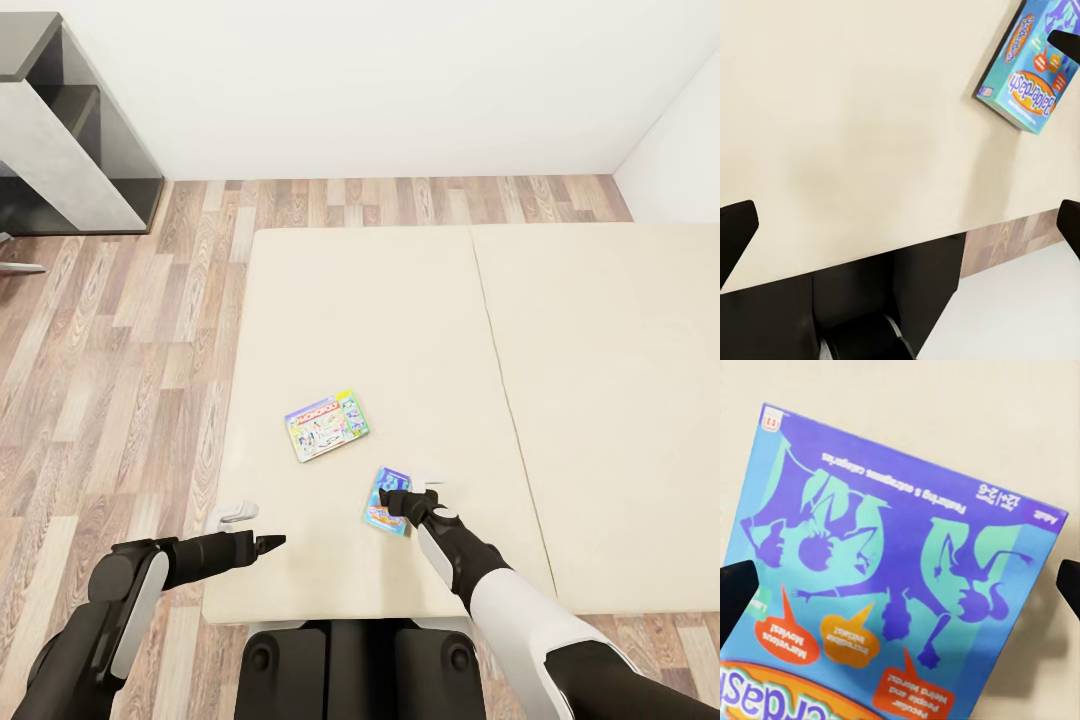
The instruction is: Put all the toys in the child's room - the three board games (two on the bed and one on the table), the two jigsaw puzzles on the table, and the tennis ball on the table - inside the toy box on the table in the child's room.
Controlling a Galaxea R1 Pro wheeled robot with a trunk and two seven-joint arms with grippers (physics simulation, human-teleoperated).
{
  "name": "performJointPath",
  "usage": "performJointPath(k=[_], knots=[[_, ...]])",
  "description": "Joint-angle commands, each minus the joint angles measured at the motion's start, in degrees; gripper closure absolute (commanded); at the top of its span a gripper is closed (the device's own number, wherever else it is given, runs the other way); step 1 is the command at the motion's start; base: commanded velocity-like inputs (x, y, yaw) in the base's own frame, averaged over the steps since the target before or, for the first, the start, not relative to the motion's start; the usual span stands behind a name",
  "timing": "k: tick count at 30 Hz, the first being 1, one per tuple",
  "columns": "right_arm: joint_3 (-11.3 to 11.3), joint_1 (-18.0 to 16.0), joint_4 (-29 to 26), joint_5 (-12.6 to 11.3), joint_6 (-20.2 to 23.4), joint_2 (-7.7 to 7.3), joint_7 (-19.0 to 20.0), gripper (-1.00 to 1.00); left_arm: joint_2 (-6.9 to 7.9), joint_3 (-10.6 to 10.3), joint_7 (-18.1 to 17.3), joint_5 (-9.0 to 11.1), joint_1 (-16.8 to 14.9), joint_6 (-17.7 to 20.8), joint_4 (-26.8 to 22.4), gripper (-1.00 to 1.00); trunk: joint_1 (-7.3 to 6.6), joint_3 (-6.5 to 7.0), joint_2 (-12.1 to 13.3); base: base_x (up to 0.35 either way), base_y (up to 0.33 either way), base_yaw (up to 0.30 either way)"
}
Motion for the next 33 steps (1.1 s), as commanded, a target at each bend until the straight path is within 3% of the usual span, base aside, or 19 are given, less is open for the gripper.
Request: performJointPath(k=[1, 33], knots=[[0.2, 0.0, -0.1, -0.6, 0.2, 0.00, -0.1, -1.00, -0.01, 0.1, 0.0, 0.3, 0.0, 0.4, -0.1, -1.00, 0.03, -0.06, -0.1, 0.000, 0.000, 0.000], [0.3, 0.0, -0.1, -0.6, 0.4, 0.00, 2.7, -1.00, -0.05, 0.0, 0.0, 0.3, 0.0, 0.4, 0.0, -1.00, 0.03, -0.06, -0.1, 0.000, 0.000, 0.000]])
